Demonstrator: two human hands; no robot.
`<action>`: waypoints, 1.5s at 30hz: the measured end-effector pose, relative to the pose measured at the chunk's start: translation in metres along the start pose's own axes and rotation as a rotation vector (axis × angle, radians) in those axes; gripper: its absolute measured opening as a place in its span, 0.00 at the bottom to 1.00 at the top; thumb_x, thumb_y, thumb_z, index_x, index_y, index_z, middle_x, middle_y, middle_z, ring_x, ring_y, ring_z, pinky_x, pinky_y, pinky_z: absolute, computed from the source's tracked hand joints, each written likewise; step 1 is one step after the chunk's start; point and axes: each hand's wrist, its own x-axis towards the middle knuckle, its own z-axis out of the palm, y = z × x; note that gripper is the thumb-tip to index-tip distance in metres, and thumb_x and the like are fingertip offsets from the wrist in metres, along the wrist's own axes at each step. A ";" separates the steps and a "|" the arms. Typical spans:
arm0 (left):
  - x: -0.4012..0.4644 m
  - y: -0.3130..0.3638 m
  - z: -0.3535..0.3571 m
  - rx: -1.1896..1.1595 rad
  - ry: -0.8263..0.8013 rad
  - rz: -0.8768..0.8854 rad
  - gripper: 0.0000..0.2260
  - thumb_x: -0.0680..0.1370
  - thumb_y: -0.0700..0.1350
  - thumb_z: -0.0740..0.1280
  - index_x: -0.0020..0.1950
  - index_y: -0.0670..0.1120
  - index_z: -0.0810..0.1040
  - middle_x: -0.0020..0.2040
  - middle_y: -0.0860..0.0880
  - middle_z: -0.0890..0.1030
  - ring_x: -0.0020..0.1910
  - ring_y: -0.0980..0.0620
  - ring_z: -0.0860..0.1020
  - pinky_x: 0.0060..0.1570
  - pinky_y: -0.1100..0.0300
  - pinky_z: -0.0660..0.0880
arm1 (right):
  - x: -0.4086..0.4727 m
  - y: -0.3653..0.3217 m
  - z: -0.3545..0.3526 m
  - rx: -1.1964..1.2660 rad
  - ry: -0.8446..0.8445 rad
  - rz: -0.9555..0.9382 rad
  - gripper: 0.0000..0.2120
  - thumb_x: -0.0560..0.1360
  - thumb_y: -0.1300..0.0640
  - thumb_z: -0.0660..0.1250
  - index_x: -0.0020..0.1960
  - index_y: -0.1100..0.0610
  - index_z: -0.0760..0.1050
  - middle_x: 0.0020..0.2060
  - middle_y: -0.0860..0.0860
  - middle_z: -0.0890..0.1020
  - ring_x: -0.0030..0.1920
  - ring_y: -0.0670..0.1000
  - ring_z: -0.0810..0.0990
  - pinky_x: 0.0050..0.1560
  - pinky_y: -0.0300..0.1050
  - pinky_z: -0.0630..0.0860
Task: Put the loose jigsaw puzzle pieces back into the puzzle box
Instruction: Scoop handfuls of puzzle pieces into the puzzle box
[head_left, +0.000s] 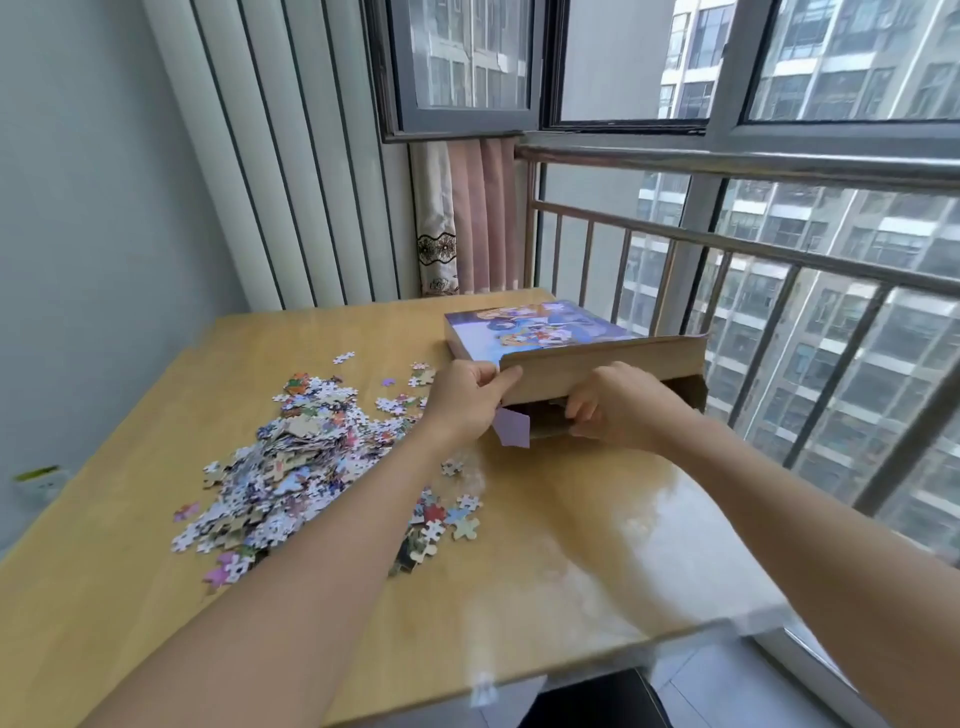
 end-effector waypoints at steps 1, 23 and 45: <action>-0.007 -0.008 0.005 0.029 -0.037 -0.009 0.23 0.80 0.52 0.68 0.30 0.40 0.71 0.29 0.45 0.73 0.30 0.51 0.68 0.33 0.60 0.64 | -0.003 -0.004 0.000 0.042 -0.030 -0.016 0.05 0.71 0.56 0.76 0.46 0.49 0.85 0.37 0.42 0.84 0.41 0.49 0.82 0.40 0.42 0.77; -0.027 -0.114 -0.181 0.414 0.156 -0.220 0.23 0.77 0.60 0.69 0.70 0.55 0.74 0.71 0.51 0.75 0.66 0.47 0.75 0.55 0.59 0.68 | 0.150 -0.132 0.058 0.361 -0.292 0.100 0.30 0.82 0.50 0.65 0.79 0.59 0.61 0.72 0.59 0.71 0.66 0.56 0.73 0.60 0.46 0.70; 0.011 -0.220 -0.235 -0.262 0.302 -0.300 0.10 0.84 0.49 0.62 0.57 0.52 0.82 0.55 0.53 0.85 0.58 0.56 0.81 0.68 0.51 0.73 | 0.322 -0.162 0.127 0.600 -0.286 0.138 0.29 0.83 0.41 0.59 0.78 0.56 0.64 0.75 0.56 0.69 0.71 0.55 0.71 0.71 0.50 0.68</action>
